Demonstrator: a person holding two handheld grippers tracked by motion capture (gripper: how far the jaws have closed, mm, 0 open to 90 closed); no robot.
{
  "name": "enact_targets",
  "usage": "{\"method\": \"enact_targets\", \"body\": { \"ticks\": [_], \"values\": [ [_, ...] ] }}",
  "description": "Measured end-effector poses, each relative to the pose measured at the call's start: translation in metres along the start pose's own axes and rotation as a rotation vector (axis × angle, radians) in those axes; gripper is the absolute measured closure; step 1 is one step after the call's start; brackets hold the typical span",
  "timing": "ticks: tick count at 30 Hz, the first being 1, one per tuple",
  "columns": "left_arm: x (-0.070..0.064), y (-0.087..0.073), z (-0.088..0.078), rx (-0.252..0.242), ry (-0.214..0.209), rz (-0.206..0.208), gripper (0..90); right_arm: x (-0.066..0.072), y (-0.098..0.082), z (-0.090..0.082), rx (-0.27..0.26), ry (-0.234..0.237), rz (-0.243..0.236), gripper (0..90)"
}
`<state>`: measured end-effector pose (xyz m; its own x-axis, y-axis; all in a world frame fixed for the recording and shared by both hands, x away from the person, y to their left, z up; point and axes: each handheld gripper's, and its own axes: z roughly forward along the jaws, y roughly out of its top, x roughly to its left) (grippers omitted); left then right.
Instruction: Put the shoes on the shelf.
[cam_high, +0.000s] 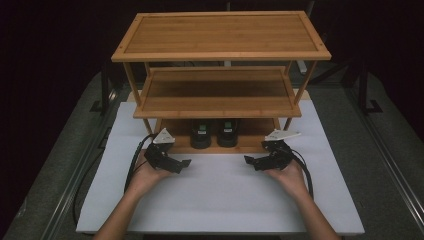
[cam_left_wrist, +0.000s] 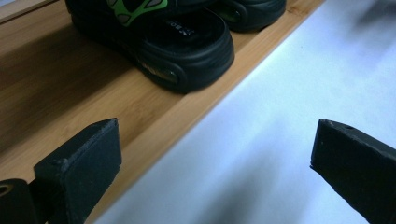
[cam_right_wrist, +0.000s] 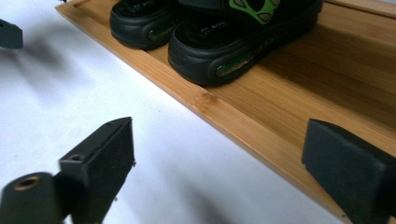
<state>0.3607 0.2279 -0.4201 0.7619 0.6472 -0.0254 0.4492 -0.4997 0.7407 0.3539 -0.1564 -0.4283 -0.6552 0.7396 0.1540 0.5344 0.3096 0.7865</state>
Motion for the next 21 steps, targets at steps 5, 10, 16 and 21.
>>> {"method": "enact_targets", "body": {
  "ticks": [5, 10, 16, 21],
  "values": [
    [-0.003, -0.012, -0.012, 0.011, -0.004, 0.004, 0.0, -0.001, -0.009, -0.012, 0.010, -0.040, -0.015, 2.2],
    [-0.005, -0.026, -0.024, 0.005, 0.014, 0.004, 0.0, -0.003, -0.021, -0.026, -0.012, -0.062, -0.013, 2.2],
    [-0.007, -0.042, -0.035, 0.017, 0.025, -0.003, 0.0, -0.005, -0.035, -0.042, -0.029, -0.076, -0.011, 2.2],
    [-0.009, -0.052, -0.042, 0.021, 0.025, -0.014, 0.0, -0.005, -0.048, -0.053, -0.037, -0.087, -0.013, 2.2]
  ]
}}
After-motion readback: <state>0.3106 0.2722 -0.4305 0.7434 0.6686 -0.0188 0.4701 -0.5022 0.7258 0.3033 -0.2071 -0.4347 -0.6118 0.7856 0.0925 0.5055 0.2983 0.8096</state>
